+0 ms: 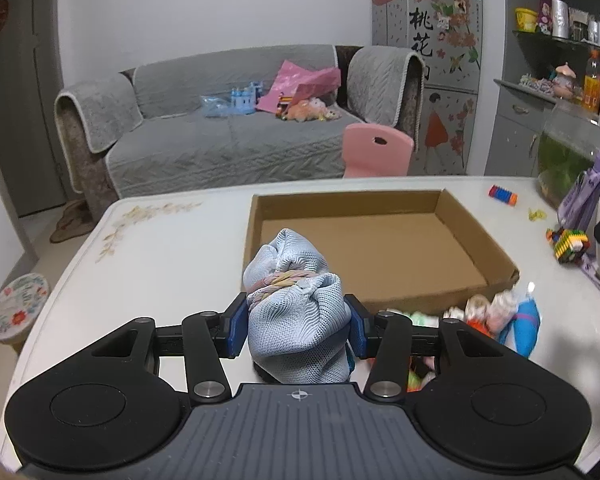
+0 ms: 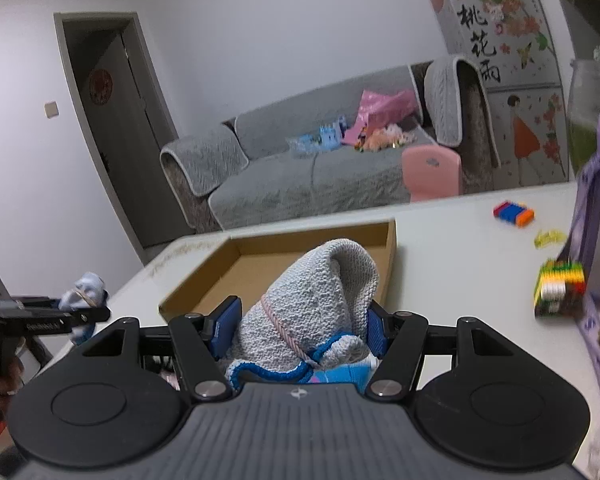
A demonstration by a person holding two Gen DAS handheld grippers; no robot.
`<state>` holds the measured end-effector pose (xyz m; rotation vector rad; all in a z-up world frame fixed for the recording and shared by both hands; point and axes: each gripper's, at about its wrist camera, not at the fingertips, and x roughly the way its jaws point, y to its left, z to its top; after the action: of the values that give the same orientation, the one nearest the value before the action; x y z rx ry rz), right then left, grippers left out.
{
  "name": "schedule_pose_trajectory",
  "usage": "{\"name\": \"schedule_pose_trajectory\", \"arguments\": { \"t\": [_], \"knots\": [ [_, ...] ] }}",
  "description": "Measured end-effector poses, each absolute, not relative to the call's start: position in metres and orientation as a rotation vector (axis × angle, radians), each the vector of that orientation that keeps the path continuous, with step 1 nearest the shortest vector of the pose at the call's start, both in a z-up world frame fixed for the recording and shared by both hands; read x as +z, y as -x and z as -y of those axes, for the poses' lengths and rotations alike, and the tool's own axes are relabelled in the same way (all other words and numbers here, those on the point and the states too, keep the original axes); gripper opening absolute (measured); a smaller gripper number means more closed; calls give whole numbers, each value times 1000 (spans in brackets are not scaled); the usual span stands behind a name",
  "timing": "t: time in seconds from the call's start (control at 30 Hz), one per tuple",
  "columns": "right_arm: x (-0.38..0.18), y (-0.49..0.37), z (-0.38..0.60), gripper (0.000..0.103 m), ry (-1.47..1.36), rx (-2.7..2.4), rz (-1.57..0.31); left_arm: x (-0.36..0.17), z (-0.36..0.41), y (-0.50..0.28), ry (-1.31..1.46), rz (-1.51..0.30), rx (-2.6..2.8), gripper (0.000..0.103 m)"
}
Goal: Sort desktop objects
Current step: 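Lift both socks and carry them over the cardboard box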
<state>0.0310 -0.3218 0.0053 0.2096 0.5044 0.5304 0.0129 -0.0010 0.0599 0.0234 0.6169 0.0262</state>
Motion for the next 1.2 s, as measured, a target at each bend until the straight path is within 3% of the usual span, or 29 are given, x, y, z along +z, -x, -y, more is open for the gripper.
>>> {"name": "schedule_pose_trajectory", "arguments": {
  "t": [0.57,0.97,1.2],
  "knots": [
    [37,-92,291,59,-194,562,-415,52,6,-118,10,-601,-9,55],
    [-7,-143,254,59,-176,571,-566,28,14,-187,26,-658,-34,55],
    [-5,-171,215,59,-113,552,-639,3,6,-220,53,-727,-51,55]
  ]
}}
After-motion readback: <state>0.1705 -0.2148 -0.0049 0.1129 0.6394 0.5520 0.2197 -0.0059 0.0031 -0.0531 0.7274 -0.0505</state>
